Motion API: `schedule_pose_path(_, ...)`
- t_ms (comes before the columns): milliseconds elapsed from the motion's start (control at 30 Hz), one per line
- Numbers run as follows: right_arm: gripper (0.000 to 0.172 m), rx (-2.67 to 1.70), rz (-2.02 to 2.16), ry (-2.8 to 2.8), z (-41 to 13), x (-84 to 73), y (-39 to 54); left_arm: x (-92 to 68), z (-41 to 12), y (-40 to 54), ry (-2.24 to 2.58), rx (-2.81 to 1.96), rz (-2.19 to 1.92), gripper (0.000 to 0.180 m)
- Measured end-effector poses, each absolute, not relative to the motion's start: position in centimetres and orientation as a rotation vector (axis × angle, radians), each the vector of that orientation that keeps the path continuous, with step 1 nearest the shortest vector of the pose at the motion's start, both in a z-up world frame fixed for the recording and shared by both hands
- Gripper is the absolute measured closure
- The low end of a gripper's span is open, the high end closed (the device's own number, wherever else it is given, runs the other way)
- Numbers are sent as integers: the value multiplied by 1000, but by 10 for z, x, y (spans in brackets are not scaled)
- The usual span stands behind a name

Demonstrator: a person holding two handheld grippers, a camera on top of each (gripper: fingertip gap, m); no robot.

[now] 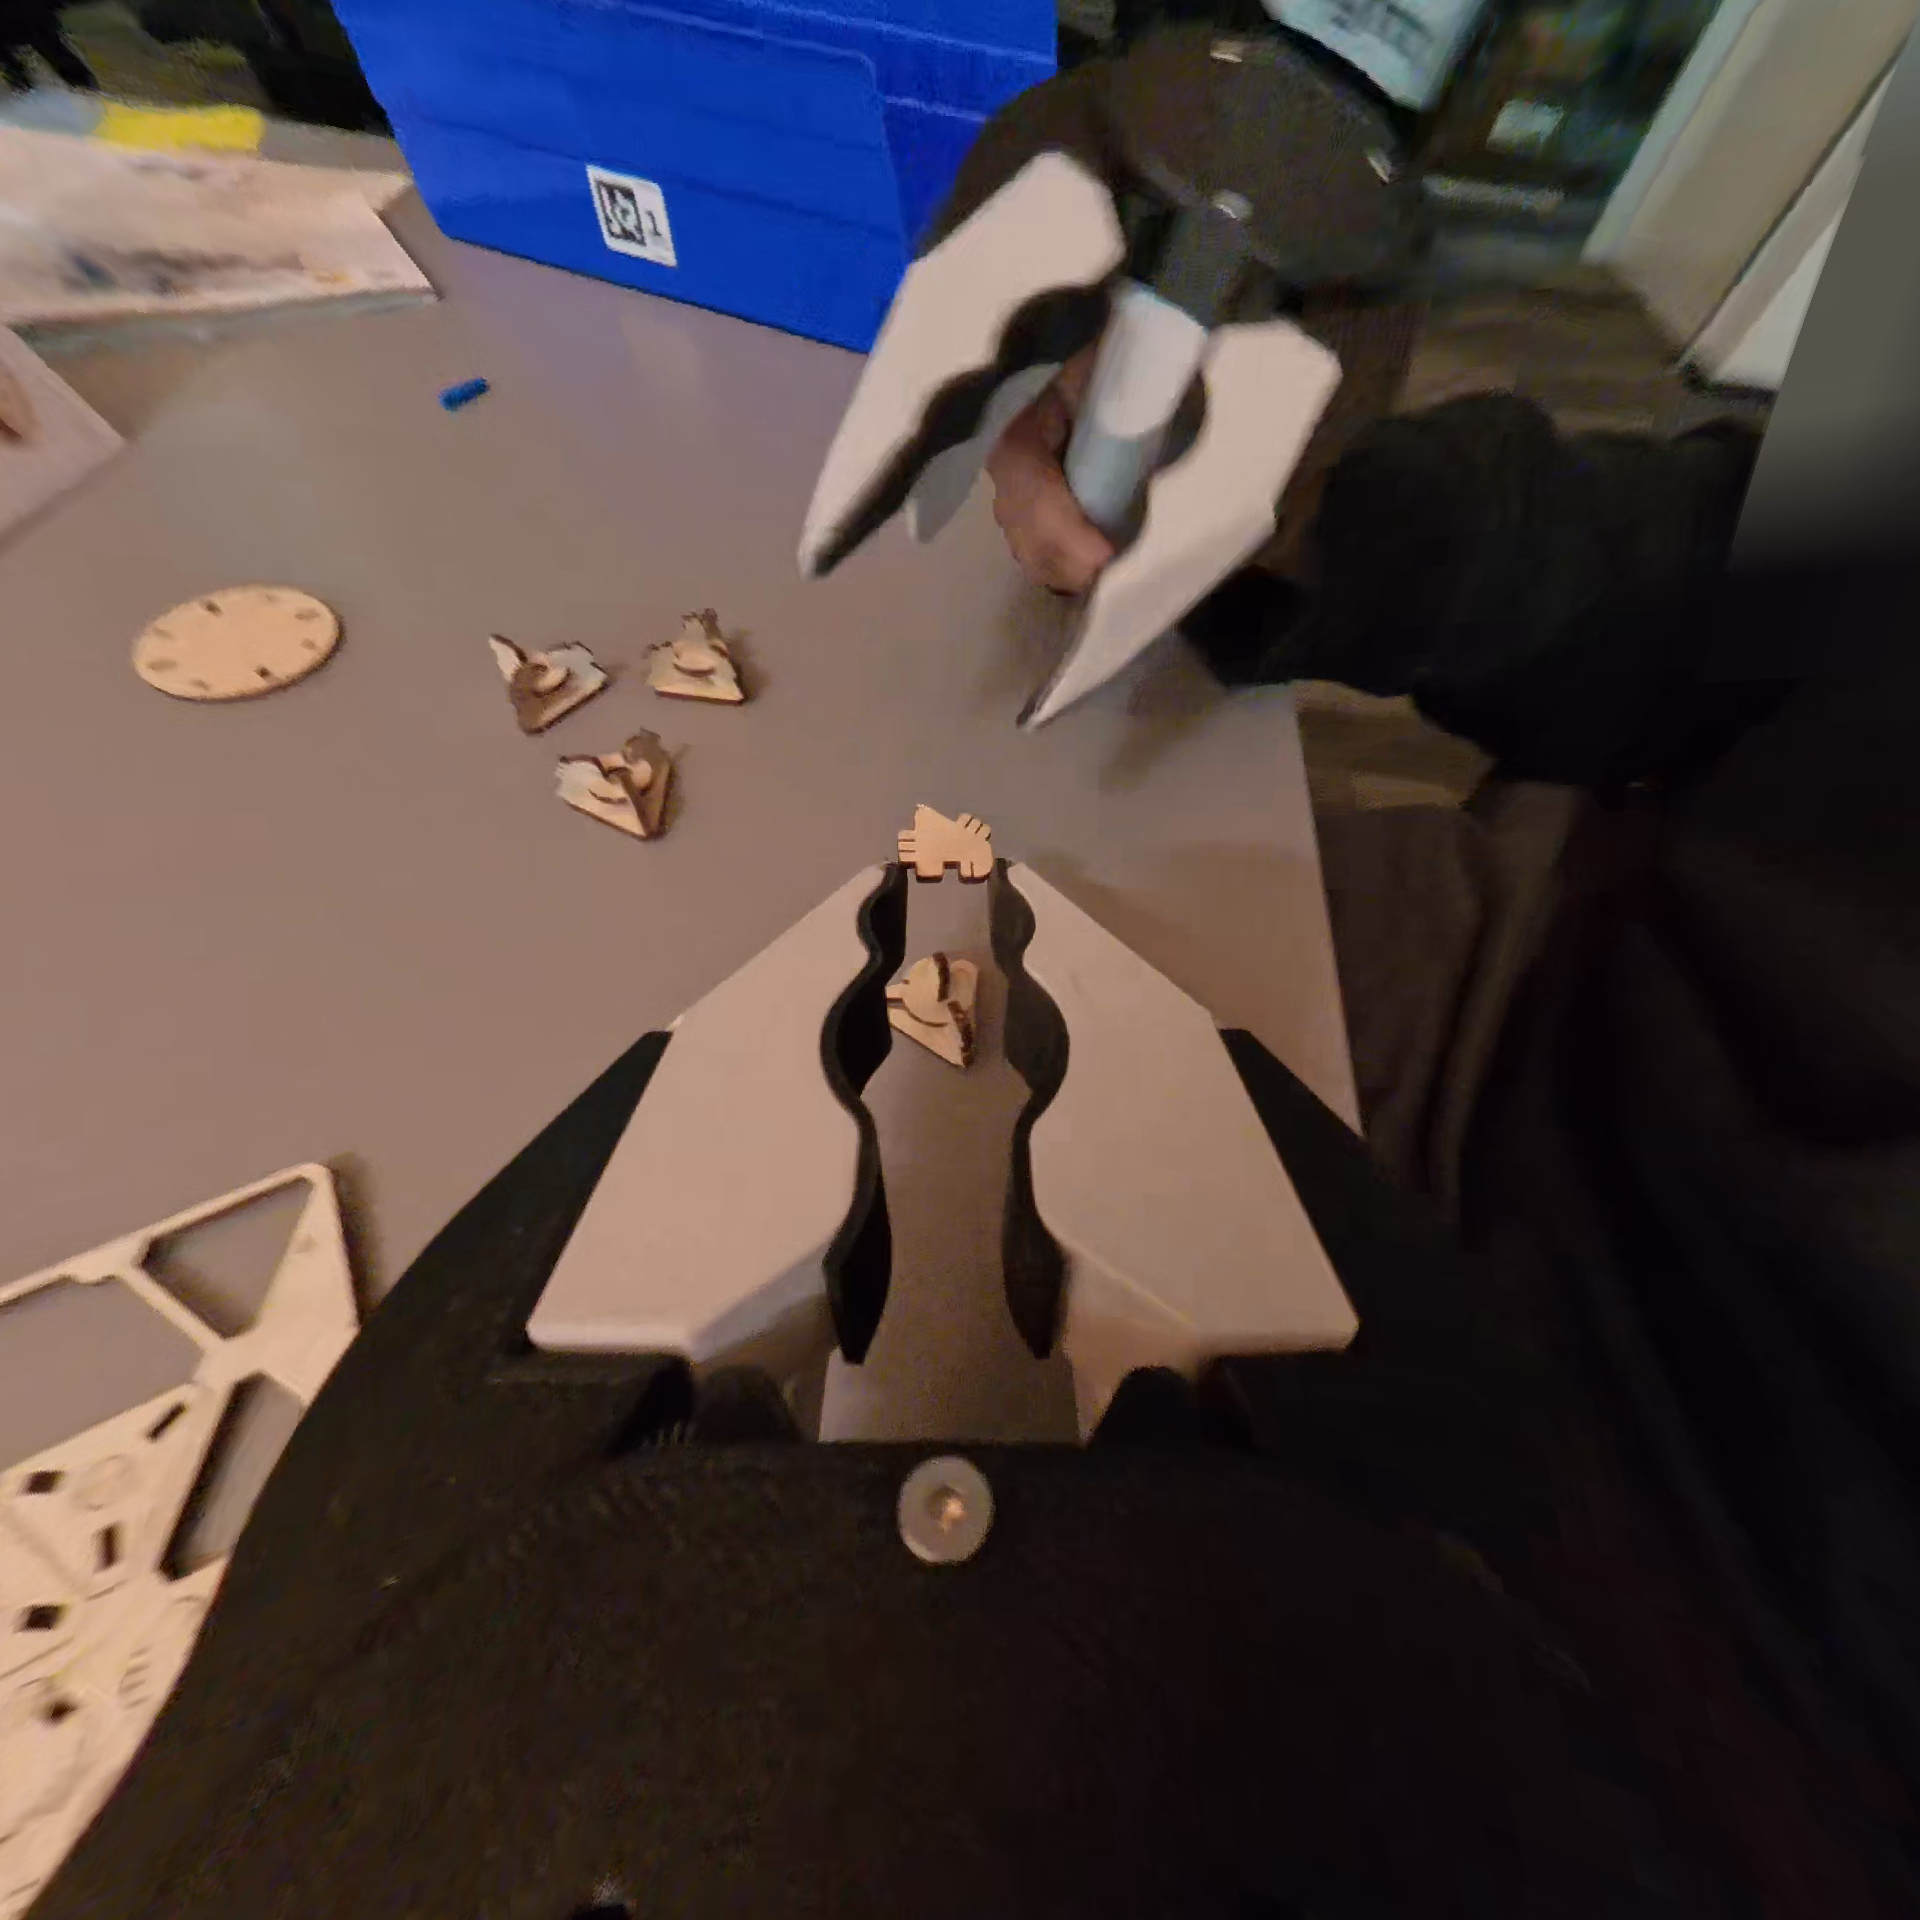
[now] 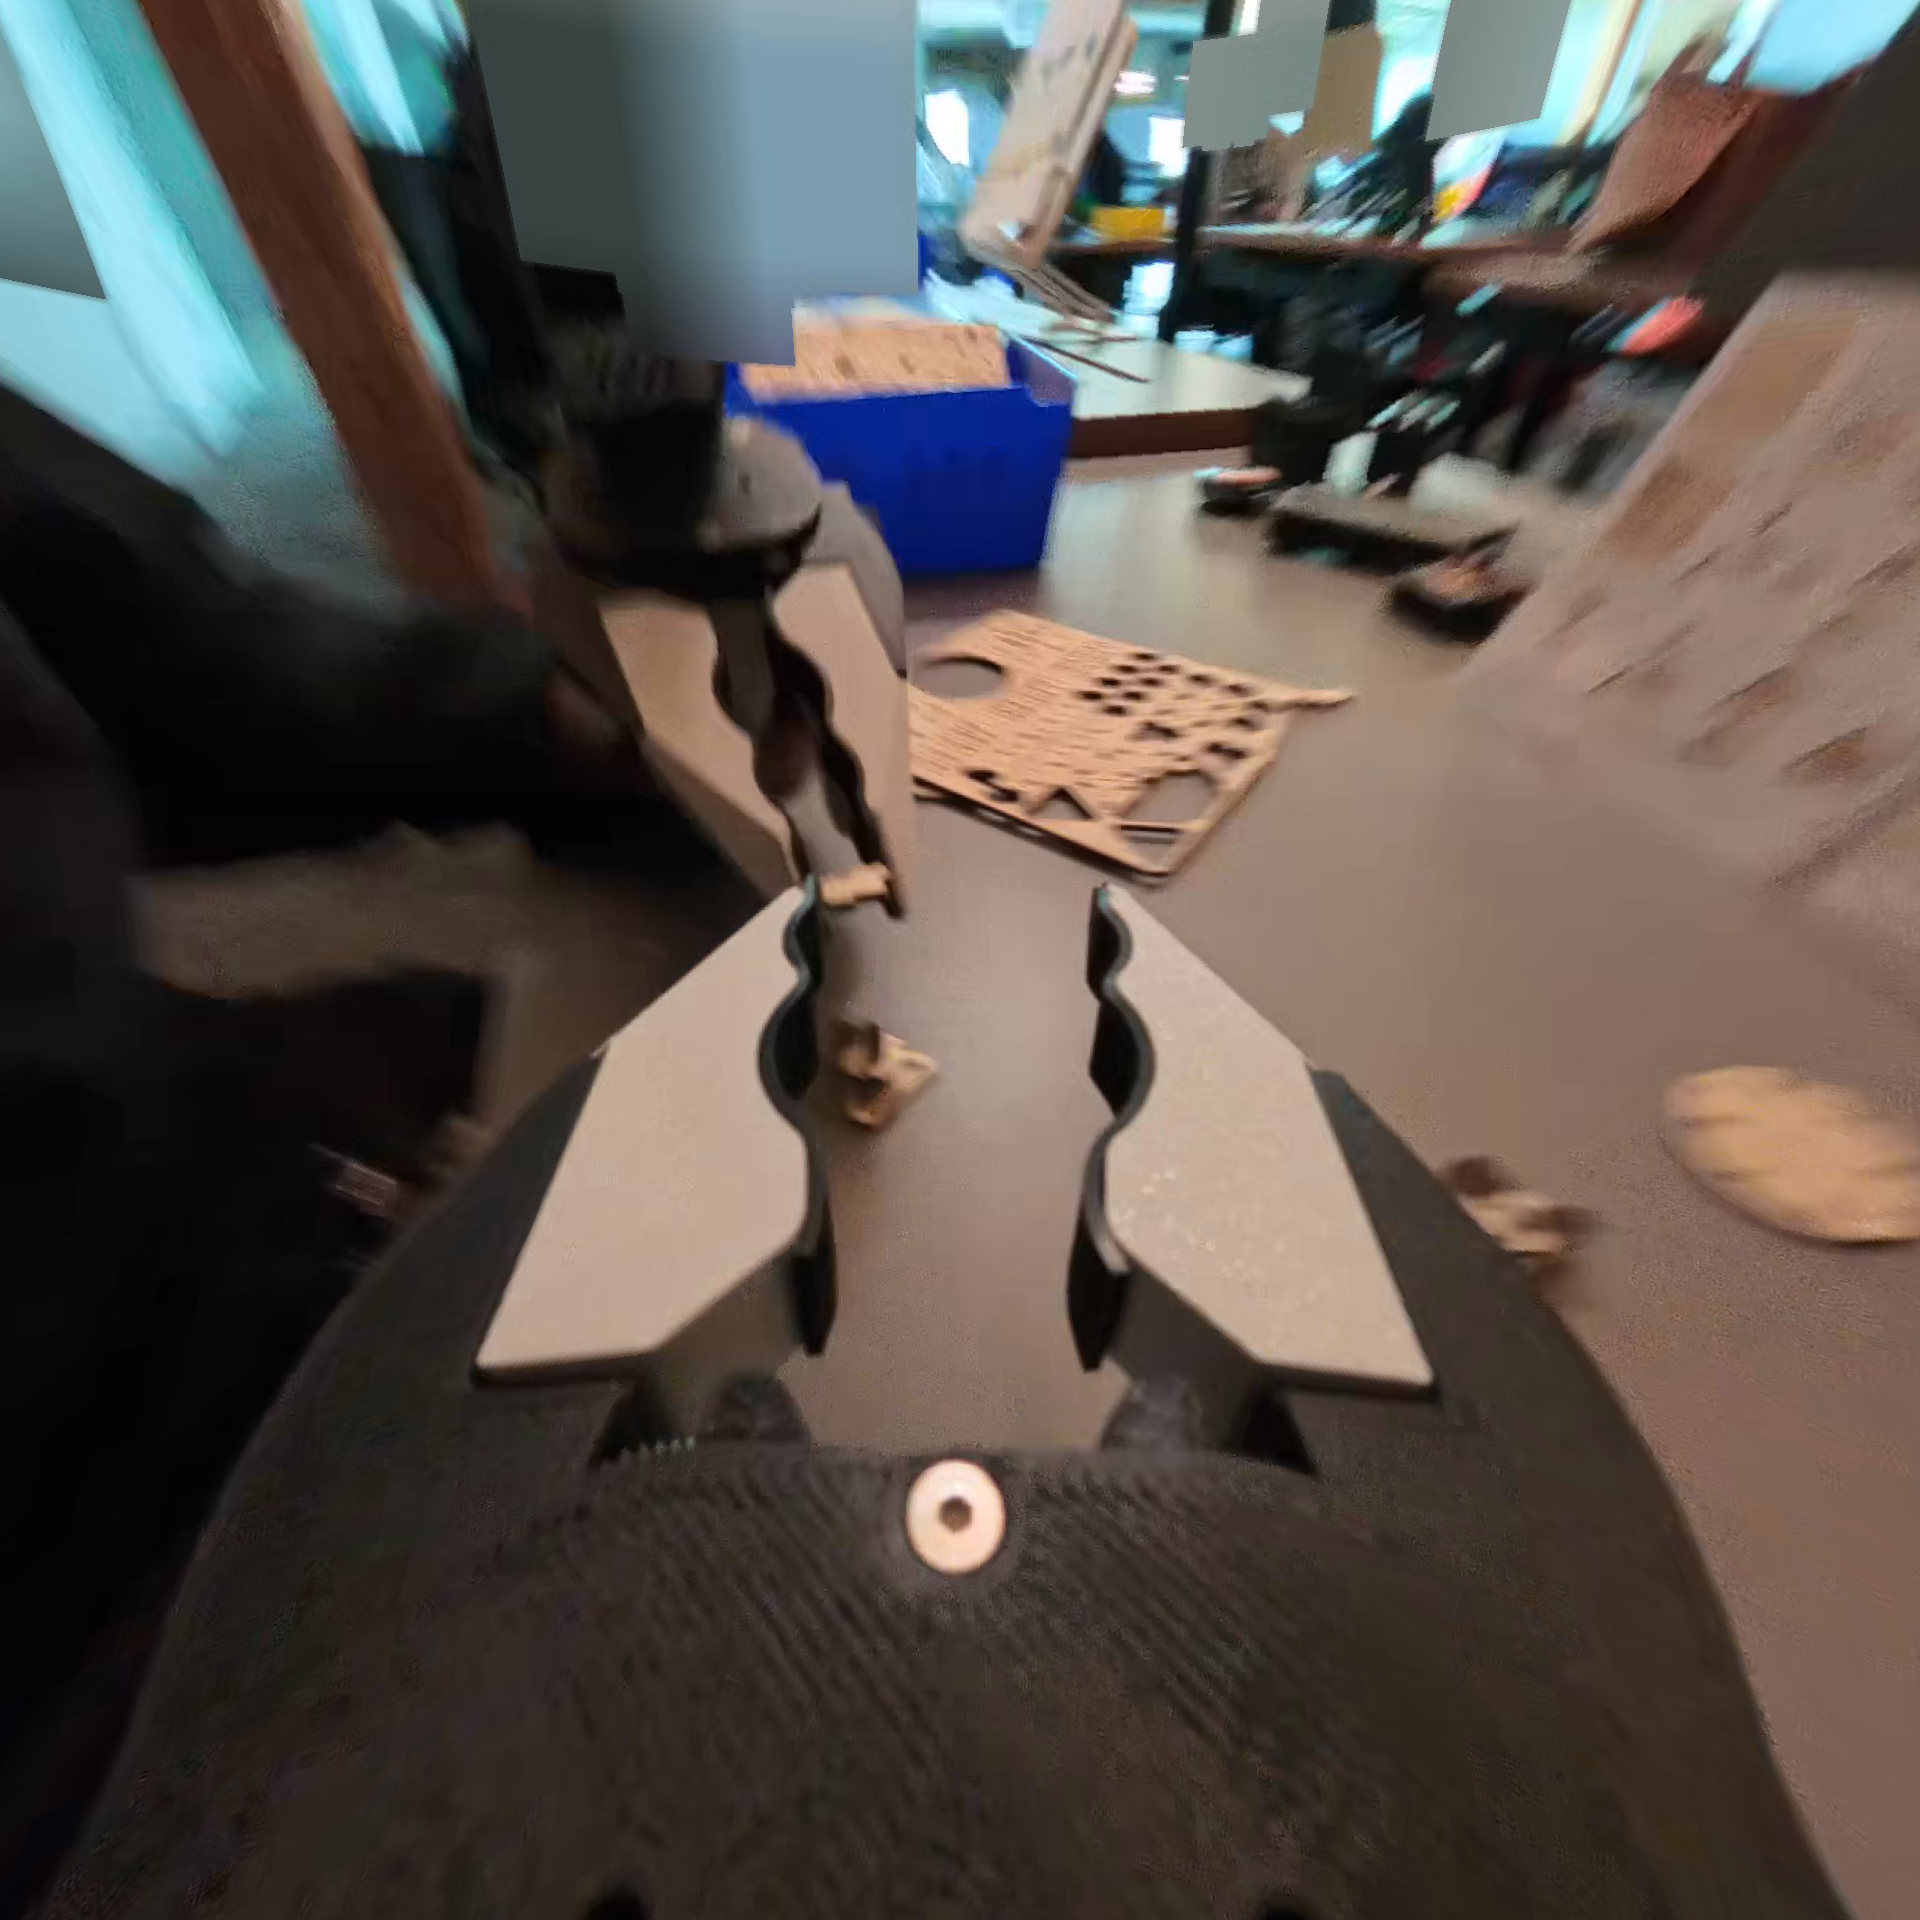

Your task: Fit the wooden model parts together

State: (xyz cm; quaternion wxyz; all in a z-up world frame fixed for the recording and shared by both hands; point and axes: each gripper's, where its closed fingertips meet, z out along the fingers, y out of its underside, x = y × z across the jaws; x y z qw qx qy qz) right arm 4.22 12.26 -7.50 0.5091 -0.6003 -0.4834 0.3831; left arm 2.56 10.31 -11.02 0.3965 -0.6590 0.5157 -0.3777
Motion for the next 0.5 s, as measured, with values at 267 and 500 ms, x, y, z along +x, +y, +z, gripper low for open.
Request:
schedule_pose_path(267, 140, -1054, -42, -1586, -113, 23, 107, 24, -115, 96, 1270, -1795, -1272, 165)
schedule_pose_path(500, 172, -672, -261, -1495, -90, 16, 93, 25, -118, 92, 1303, -1808, -1290, 165)
